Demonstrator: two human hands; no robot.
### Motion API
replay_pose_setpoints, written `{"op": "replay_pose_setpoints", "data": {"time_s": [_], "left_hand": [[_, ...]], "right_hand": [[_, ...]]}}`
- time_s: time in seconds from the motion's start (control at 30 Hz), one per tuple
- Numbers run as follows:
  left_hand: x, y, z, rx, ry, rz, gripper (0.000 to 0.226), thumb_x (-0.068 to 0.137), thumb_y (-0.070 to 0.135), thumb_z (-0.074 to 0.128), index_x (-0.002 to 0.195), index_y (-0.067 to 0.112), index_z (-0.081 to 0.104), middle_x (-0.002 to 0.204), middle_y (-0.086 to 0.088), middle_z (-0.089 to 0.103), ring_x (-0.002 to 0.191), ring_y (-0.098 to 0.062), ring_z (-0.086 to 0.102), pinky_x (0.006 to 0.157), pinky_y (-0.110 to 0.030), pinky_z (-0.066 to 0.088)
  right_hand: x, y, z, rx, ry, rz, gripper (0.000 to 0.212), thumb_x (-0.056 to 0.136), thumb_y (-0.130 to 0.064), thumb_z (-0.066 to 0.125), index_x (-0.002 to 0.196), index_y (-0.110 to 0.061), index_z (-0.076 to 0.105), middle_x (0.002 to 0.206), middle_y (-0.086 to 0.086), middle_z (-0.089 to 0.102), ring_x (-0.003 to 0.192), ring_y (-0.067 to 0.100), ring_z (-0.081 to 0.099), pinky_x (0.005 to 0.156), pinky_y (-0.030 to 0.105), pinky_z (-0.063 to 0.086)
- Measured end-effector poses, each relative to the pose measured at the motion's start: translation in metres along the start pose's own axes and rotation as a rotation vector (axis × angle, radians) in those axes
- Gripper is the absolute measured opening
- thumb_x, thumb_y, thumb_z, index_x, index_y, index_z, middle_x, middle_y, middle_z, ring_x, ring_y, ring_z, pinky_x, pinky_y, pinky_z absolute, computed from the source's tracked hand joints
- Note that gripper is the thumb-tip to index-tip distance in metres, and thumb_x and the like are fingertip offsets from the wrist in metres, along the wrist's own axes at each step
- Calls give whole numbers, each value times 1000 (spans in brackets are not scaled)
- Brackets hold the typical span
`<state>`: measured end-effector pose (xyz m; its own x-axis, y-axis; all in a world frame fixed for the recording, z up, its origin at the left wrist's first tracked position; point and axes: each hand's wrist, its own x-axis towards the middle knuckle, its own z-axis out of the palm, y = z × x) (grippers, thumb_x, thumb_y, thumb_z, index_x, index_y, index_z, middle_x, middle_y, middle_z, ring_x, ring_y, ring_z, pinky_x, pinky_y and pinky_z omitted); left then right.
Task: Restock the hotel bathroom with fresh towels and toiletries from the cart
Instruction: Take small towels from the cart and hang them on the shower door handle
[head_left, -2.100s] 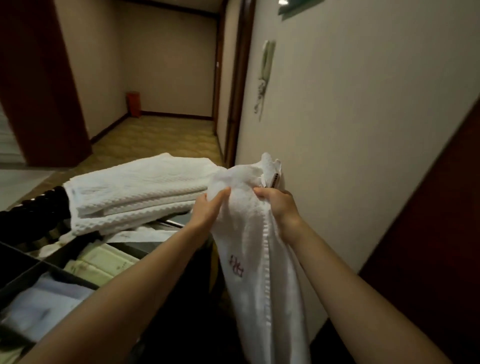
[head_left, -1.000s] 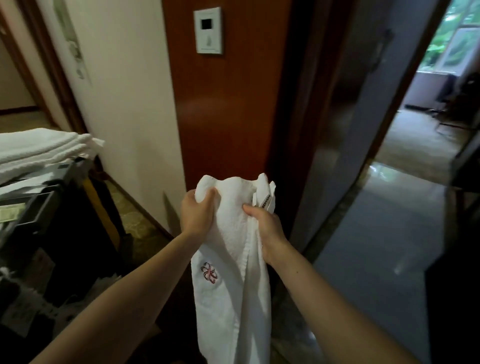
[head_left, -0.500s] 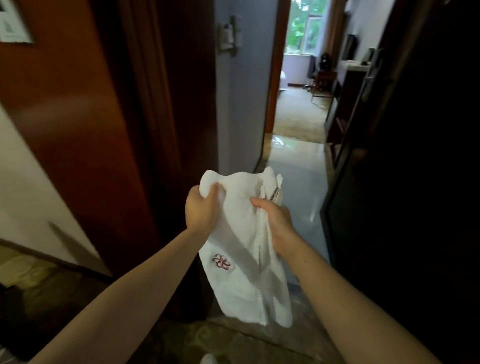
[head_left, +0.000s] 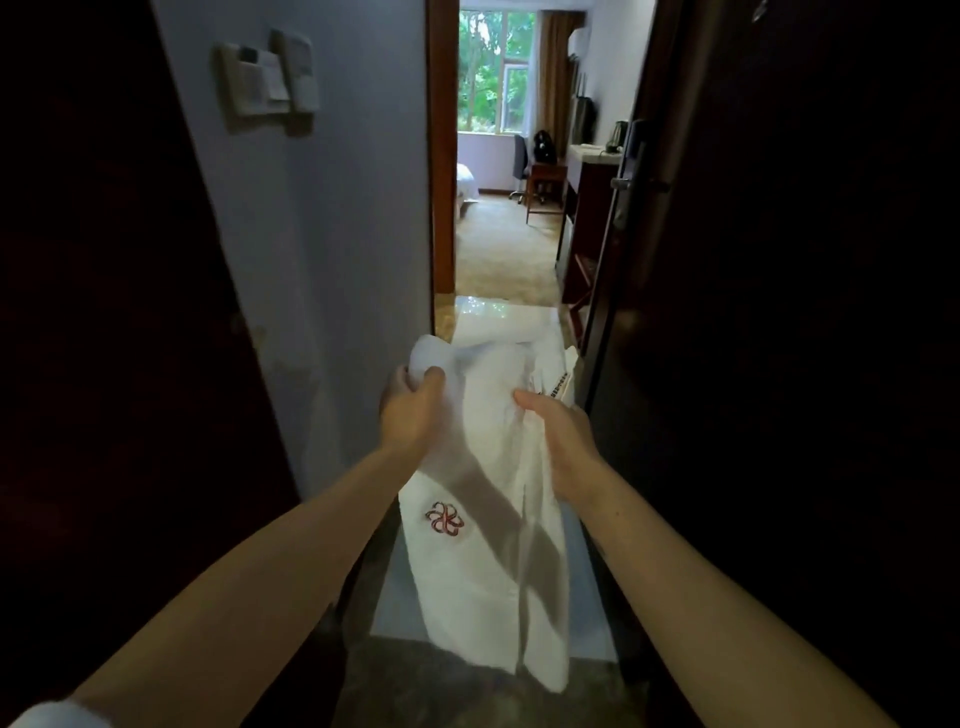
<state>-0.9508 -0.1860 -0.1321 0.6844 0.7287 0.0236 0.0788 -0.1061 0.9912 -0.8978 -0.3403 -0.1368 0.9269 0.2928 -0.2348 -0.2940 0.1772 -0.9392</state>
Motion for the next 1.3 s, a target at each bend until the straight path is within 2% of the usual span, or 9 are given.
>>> {"op": "replay_pose_setpoints", "data": {"time_s": [0.13,0.27,0.37,0.5,0.67,0.8,0.93,1.07,1.3], "left_hand": [[71,18,52,46,-16,44,23,90,31,48,107,17,52,90,0,57,78,-15,55,62,-29,42],[138,27,91,36,-49,53,28,89,35,50,110,17,54,94,-2,59,83,-18,58,64,-30,46],[189,33,116,45,-65,41,22,89,32,52,104,16,54,91,-2,58,81,-18,58,62,-29,46],[264,33,153,-5,-108,19,13,90,30,56,98,20,58,94,-3,64,85,-19,64,65,-33,56],[386,33,211,7,-97,69,36,89,38,61,117,16,60,103,-1,65,93,-18,63,70,-33,56],[491,45,264,23,-84,31,46,89,43,60,126,16,57,107,-3,64,95,-20,63,72,-35,57],[579,55,306,17,-49,29,51,89,42,60,133,17,51,114,-2,60,100,-21,61,78,-37,57],[656,60,339,0,7,-2,55,88,38,64,132,15,42,114,-1,51,93,-14,57,66,-26,51],[829,57,394,-66,-48,-39,55,84,42,67,128,13,52,116,-4,62,99,-19,63,83,-39,57]], "right_hand": [[83,-32,-5,-25,26,-34,44,77,-22,76,118,-9,65,102,14,73,94,34,70,92,49,55],[160,-59,-2,-17,26,-56,44,74,-22,78,117,-13,67,105,12,73,99,34,68,94,51,54],[218,-75,0,-20,2,-70,33,82,-19,75,113,-15,67,105,12,73,99,32,69,93,49,55],[306,-96,6,-60,17,-117,17,85,-17,73,93,-27,63,98,7,70,94,27,68,85,42,57],[441,-128,15,-42,5,-66,26,82,-19,75,106,-16,63,99,9,69,92,28,68,78,39,58],[557,-165,27,-25,-17,-20,21,80,-13,74,99,-16,65,94,12,73,87,31,72,80,45,60],[664,-192,44,-23,-34,-3,37,77,-10,75,113,-9,68,97,14,75,87,33,73,82,49,60],[751,-210,61,25,-58,16,39,77,-7,74,114,-9,68,98,14,75,87,33,74,81,48,60],[920,-247,108,77,-33,-2,40,73,-3,72,113,-2,68,98,19,74,87,37,73,75,45,61]]}}
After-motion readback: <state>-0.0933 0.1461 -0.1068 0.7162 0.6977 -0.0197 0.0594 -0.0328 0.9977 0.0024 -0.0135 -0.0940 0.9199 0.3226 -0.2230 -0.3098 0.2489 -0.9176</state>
